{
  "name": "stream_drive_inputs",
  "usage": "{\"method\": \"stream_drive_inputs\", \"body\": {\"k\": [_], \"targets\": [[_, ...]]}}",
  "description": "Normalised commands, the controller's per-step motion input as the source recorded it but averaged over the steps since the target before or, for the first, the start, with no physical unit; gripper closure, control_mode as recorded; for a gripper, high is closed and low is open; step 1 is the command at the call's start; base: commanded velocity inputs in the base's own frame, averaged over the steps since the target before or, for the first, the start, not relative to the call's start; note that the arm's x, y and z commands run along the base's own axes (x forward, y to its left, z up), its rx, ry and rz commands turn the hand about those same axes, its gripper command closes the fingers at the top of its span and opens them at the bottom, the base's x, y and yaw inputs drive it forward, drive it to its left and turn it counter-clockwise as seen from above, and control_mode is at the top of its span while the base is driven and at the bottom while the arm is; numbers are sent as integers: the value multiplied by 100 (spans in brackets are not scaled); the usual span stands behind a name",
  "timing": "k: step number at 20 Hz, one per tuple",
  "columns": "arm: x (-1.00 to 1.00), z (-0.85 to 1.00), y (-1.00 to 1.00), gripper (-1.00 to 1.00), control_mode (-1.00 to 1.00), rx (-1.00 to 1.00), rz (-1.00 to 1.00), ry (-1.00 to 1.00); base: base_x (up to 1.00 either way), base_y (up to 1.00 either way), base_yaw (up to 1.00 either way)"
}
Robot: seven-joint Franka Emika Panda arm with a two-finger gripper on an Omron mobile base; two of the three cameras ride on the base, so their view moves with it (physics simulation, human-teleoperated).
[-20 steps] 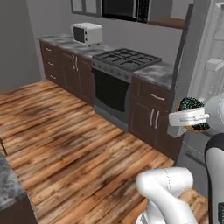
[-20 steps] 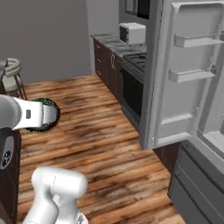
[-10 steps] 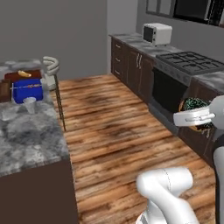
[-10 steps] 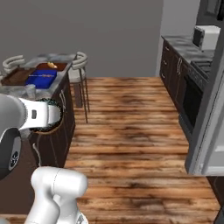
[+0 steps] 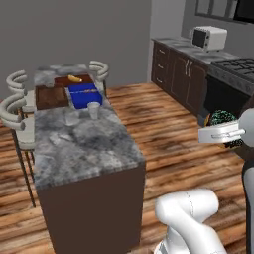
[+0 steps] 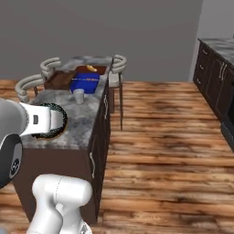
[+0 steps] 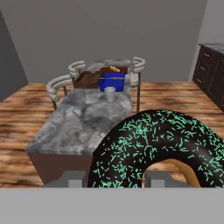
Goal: Take the donuts from the fridge and place them on the empty tray on the dining counter.
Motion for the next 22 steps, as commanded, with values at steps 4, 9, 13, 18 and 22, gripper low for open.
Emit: {"method": "stream_drive_inputs", "body": {"k": [4, 9, 13, 18, 22], "targets": [[0, 0, 0, 100, 100, 0, 0, 0, 28, 100, 1], [0, 0, 0, 100, 100, 0, 0, 0, 28, 100, 0], [0, 0, 0, 100, 100, 0, 0, 0, 21, 100, 0], [0, 0, 0, 100, 100, 0, 0, 0, 34, 100, 0], [0, 0, 0, 100, 100, 0, 0, 0, 64, 100, -9]]}}
